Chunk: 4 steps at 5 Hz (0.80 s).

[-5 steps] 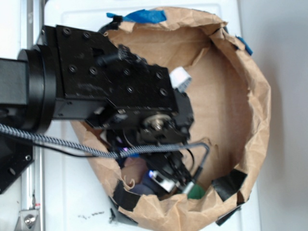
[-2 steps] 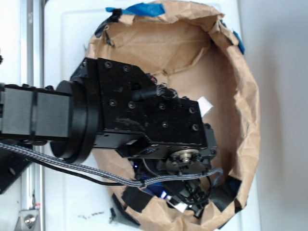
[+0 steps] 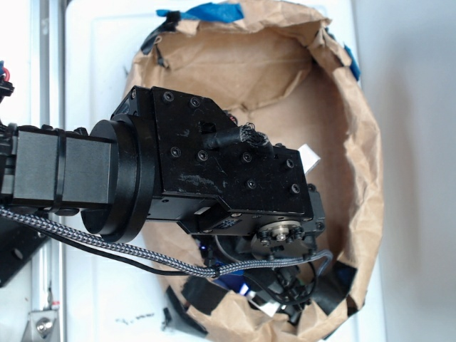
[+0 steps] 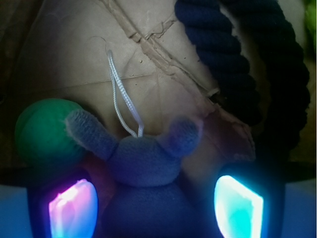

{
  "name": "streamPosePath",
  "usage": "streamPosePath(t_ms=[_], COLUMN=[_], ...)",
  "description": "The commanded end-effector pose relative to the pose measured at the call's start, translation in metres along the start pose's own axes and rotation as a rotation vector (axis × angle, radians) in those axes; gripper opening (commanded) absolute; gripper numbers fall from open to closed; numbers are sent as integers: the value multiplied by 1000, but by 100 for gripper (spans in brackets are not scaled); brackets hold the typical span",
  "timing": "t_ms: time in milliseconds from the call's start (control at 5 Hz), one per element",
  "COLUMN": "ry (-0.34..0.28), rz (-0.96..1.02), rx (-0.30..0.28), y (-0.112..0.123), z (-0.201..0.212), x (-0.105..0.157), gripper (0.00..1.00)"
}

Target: Grab the gray animal.

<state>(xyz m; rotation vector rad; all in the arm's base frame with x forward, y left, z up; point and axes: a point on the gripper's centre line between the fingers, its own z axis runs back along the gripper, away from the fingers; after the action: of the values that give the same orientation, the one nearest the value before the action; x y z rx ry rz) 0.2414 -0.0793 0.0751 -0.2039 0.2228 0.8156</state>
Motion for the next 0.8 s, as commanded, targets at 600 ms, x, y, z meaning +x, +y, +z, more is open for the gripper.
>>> streamPosePath(t_ms=[600], ry=[74], rz=[-67], rx=[-122], y=[-9], z=[-23], x=[-22], gripper=[100])
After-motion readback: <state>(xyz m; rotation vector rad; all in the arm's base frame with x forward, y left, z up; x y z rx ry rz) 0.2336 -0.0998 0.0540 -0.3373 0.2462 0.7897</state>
